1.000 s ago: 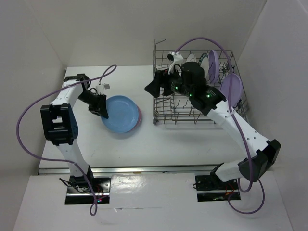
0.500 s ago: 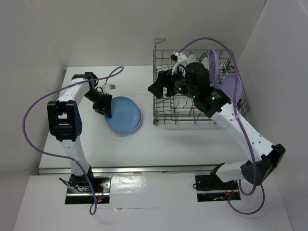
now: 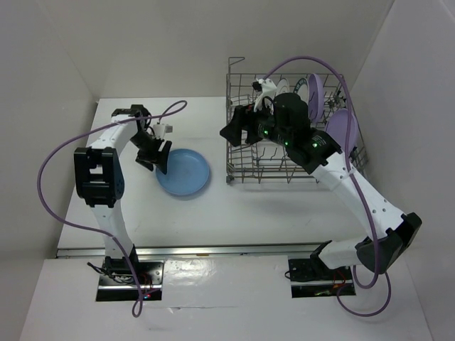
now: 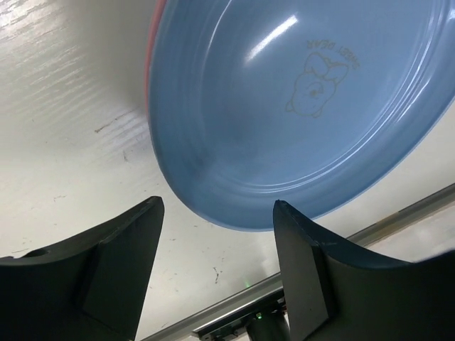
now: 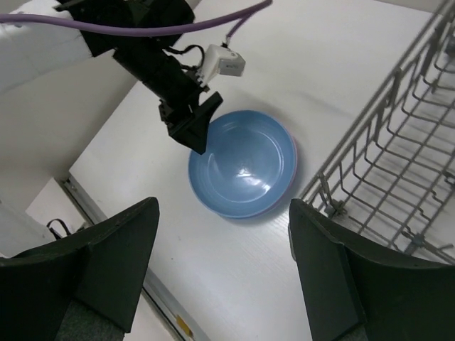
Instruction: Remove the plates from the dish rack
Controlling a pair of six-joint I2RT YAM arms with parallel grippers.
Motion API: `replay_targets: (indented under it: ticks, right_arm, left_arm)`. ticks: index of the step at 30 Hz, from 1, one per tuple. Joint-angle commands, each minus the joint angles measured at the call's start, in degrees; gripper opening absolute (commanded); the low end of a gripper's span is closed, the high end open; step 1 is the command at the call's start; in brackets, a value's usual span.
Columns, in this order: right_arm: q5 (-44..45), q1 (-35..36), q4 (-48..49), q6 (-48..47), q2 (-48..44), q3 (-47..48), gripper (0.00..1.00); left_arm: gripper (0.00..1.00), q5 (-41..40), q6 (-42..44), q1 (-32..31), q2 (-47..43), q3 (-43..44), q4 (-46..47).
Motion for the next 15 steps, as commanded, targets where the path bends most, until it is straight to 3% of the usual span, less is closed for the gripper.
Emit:
replay_targets:
  ticks: [1, 4, 8, 15]
  right_arm:
    - [6.83, 0.12, -4.79, 0.05, -2.4, 4.02, 0.81]
    - [14.57, -4.08, -14.6, 0.06, -0.56, 8.23, 0.87]
    - [16.52, -14.46, -25.29, 0.06, 4.45, 15.09, 0.88]
    - [6.51, -22.47, -18.71, -0.47, 0.69, 8.17, 0.88]
  left_arm:
    - [0.76, -1.76, 0.06, -0.54, -3.81, 2.05, -0.19]
    - [0.78, -1.15, 0.06, -0.54, -4.34, 2.05, -0.19]
    - [0.76, -1.24, 0.06, -1.06, -3.11, 1.53, 0.42]
    - [0.76, -1.31, -0.99, -1.06, -1.98, -0.5, 3.85]
